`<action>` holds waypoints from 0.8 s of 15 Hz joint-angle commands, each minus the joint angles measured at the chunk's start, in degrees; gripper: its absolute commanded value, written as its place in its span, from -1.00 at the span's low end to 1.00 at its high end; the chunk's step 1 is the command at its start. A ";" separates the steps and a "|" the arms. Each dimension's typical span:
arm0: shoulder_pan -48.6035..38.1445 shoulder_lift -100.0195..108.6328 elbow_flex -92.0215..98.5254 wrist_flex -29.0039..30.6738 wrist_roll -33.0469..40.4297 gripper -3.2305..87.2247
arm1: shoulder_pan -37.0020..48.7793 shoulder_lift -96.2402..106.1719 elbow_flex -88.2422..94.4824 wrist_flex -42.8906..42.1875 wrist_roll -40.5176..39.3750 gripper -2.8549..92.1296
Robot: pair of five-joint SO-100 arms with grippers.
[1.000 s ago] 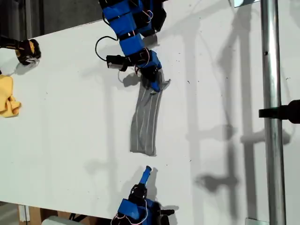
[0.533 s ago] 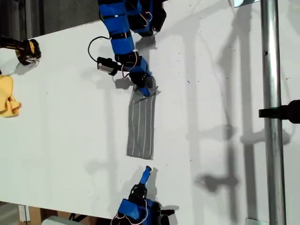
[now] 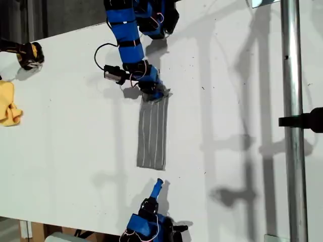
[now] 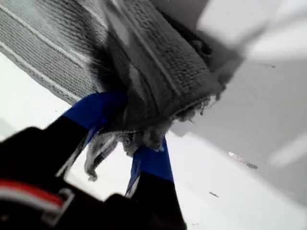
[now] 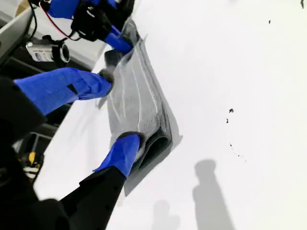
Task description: Grasp corners of a towel and fold twice.
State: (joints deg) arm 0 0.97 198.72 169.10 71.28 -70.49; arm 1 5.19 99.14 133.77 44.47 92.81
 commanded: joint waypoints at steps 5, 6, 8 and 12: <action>0.26 0.44 -0.62 0.09 0.44 -0.52 | -4.57 36.47 10.55 23.29 8.26 -0.94; 0.18 0.44 -0.62 0.09 0.53 -0.52 | -5.71 47.29 13.45 31.03 11.34 -0.94; -0.18 0.44 -0.70 0.09 0.88 -0.52 | -9.67 60.29 16.44 37.71 17.23 -0.94; 0.26 0.44 -0.70 0.18 0.53 -0.52 | -9.76 62.40 17.14 28.13 13.80 -0.94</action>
State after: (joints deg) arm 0 0.97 198.72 169.10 71.37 -69.96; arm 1 -5.98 160.93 152.49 78.40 111.71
